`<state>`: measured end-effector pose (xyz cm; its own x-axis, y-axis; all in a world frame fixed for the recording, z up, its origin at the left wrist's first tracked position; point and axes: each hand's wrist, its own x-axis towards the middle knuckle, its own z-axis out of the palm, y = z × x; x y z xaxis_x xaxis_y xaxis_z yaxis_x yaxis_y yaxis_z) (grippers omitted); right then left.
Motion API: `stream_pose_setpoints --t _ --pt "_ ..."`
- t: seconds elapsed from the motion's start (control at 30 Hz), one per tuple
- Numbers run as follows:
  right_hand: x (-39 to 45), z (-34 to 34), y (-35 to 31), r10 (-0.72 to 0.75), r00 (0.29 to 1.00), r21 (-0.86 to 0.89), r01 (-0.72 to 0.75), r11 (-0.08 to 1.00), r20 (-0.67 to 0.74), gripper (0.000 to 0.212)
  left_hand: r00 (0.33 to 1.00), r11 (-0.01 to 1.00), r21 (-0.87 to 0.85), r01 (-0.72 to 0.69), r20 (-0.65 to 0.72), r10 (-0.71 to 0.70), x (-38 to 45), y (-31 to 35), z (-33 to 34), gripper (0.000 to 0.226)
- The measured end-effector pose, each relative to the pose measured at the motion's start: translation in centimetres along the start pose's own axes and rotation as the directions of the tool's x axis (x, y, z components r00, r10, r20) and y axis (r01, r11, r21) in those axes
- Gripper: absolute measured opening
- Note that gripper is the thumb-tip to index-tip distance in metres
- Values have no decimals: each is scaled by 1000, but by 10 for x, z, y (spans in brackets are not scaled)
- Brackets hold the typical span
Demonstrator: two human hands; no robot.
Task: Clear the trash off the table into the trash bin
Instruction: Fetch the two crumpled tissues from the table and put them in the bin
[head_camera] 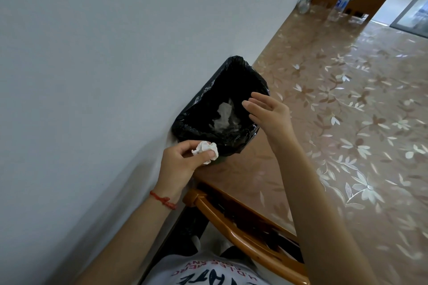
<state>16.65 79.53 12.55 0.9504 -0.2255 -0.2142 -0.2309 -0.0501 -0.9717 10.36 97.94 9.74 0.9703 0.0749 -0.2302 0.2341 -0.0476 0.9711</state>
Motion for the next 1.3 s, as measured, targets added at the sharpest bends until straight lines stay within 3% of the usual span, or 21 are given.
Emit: stream_pose_setpoints --t 0.37,0.63,0.83,1.0,1.13,1.2,1.3 --pt "-35 -24 23 46 998 162 -41 986 -32 37 987 988 -20 -154 39 155 54 57 28 16" --pt "-45 -31 26 44 997 185 -31 982 -65 35 991 991 87 -98 99 89 108 46 60 21" --pt "-45 -37 32 58 995 197 -40 980 -82 34 991 975 209 -77 123 52 105 40 65 45" --pt "-46 -48 39 75 993 198 -57 979 -89 35 964 967 149 -206 203 174 77 49 62 43" --pt "-53 -56 43 83 990 191 -60 980 -111 28 927 932 197 -306 284 244 57 43 67 40" --pt "-57 -61 46 49 986 86 -36 996 -161 29 898 902 238 -361 348 268 47 38 76 40" --pt "-66 -74 53 -33 966 -150 -6 989 -257 40 811 753 372 -543 464 356 36 29 96 45"
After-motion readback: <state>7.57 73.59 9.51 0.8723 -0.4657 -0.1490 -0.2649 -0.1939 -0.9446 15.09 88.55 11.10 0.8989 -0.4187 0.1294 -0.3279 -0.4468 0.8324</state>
